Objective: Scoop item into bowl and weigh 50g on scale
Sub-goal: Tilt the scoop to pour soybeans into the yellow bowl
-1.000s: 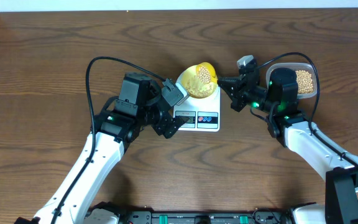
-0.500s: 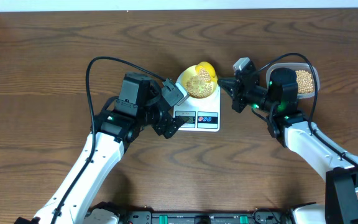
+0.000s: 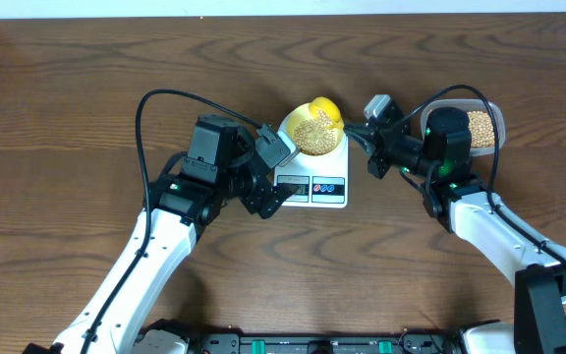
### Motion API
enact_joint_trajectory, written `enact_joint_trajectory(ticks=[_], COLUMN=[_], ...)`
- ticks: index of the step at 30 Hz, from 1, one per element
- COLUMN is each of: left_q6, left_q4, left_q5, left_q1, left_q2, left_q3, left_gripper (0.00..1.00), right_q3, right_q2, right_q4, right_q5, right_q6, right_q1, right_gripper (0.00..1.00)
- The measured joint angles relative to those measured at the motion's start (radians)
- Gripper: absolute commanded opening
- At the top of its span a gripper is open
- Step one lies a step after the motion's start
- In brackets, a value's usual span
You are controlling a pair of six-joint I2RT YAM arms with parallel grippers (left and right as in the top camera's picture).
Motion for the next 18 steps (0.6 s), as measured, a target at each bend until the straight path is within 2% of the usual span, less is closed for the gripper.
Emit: enact_joint_trajectory(ticks=[18], left_q6=[0.0], left_q4=[0.0], left_q5=[0.0], left_q1=[0.0], left_q2=[0.0], left_q3=[0.0], left_gripper=[0.89], right_q3=[0.0], right_q2=[0.0], right_q4=[0.0], right_q5=[-0.001], right_q6=[-0.237], right_q1=[0.0], right_gripper=[0.01])
